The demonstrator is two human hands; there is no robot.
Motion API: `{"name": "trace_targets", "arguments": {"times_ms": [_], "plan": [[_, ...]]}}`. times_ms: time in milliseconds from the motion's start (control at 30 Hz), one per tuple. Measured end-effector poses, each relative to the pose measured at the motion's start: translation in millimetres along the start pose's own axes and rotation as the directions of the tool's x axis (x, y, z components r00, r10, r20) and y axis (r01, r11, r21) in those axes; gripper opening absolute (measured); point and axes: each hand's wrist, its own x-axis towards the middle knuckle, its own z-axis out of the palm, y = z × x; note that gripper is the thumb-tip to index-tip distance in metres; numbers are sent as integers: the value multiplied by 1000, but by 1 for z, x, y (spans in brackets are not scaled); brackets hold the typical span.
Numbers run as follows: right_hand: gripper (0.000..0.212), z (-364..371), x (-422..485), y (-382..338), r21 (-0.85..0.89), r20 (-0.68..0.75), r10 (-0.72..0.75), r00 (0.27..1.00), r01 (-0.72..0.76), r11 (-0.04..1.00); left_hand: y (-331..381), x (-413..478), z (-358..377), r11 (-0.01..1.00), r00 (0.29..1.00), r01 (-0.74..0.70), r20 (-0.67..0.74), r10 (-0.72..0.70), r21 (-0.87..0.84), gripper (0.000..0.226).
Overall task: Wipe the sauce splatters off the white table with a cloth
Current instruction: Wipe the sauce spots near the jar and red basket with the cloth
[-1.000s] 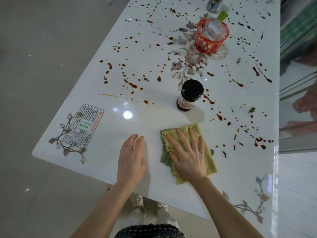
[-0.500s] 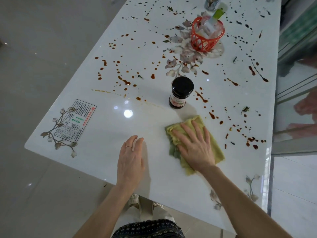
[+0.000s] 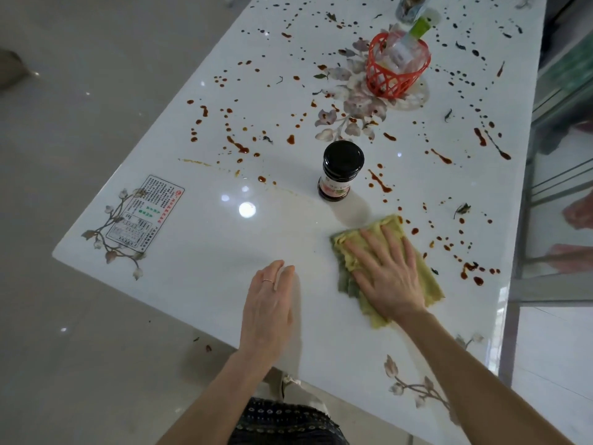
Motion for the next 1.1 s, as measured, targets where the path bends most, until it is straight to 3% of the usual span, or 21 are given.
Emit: {"name": "trace_targets", "arguments": {"times_ms": [133, 200, 300, 367, 533, 600, 700, 833, 1000, 1100], "plan": [[58, 0, 0, -18, 79, -26, 199, 980, -196, 977, 7, -17, 11, 995, 995, -101, 10, 101, 3, 55], [58, 1, -26, -38, 66, -33, 157, 987, -154, 986, 5, -22, 11, 994, 993, -111, 33, 111, -9, 61], [58, 1, -50, -31, 45, -12, -19, 1000, 19, 999, -1, -20, 11, 992, 990, -124, 71, 124, -10, 67], [57, -1, -39, -13, 19, -7, -28, 1000, 28, 999, -4, -16, 9, 991, 989, -130, 64, 130, -17, 64], [59, -2, -19, -22, 68, -5, 280, 960, -279, 958, -7, -16, 7, 990, 988, -137, 63, 138, -19, 57], [59, 1, -37, -41, 72, -15, 242, 970, -240, 968, -5, -18, 9, 990, 987, -139, 75, 141, -26, 57], [58, 7, -74, -46, 66, -20, 63, 998, -61, 996, 2, -22, 12, 989, 986, -141, 79, 143, -33, 58], [58, 3, -70, -2, 28, -3, -121, 993, 121, 992, 17, -20, 15, 991, 990, -130, 51, 131, -22, 58], [57, -5, -16, 56, 24, 5, 63, 998, -63, 998, 43, -18, 27, 999, 999, -50, -4, 50, 15, 60], [58, -7, -22, 50, 55, -2, 30, 1000, -30, 998, 72, -24, 43, 1000, 998, 20, -55, -20, 6, 58]]}}
